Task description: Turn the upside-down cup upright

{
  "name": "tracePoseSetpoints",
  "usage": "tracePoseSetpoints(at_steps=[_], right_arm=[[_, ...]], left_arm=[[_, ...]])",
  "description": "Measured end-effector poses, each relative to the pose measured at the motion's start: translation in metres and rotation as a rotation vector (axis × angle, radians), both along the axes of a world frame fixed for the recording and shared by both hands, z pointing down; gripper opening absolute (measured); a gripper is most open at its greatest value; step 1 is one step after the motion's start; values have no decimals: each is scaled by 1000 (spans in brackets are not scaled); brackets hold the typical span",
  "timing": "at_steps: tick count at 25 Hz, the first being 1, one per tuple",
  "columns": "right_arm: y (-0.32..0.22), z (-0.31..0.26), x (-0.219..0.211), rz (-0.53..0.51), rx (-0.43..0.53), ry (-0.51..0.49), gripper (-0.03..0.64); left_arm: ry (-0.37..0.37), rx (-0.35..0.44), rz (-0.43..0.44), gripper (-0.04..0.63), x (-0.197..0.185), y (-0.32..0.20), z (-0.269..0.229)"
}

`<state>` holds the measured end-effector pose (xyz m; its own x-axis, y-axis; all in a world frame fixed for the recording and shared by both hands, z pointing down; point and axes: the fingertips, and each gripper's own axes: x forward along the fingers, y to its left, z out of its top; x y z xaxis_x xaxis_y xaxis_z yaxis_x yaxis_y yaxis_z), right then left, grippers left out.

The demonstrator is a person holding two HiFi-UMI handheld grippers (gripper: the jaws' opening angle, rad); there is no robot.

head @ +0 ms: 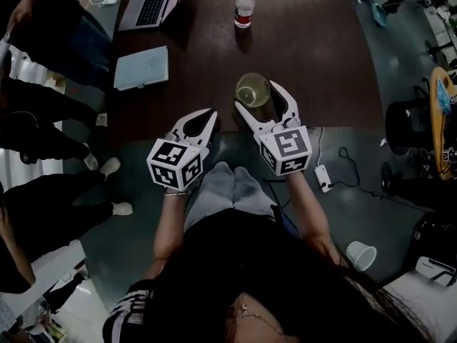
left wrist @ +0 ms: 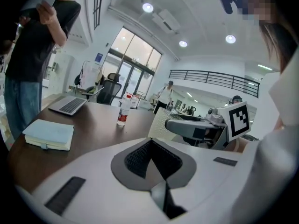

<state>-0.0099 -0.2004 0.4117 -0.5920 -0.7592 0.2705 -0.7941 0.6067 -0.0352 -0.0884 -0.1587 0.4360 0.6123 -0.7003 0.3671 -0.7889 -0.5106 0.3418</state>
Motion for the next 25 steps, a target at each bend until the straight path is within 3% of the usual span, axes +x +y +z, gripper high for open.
tracePoseSetpoints(at_steps=[15, 25], right_arm=[[22, -74, 8, -22, 94, -146, 358], [22, -65, 20, -1, -52, -412, 359]], left_arm=[[15, 103, 5, 3, -1, 2, -35], [25, 102, 14, 3, 1, 4, -36]])
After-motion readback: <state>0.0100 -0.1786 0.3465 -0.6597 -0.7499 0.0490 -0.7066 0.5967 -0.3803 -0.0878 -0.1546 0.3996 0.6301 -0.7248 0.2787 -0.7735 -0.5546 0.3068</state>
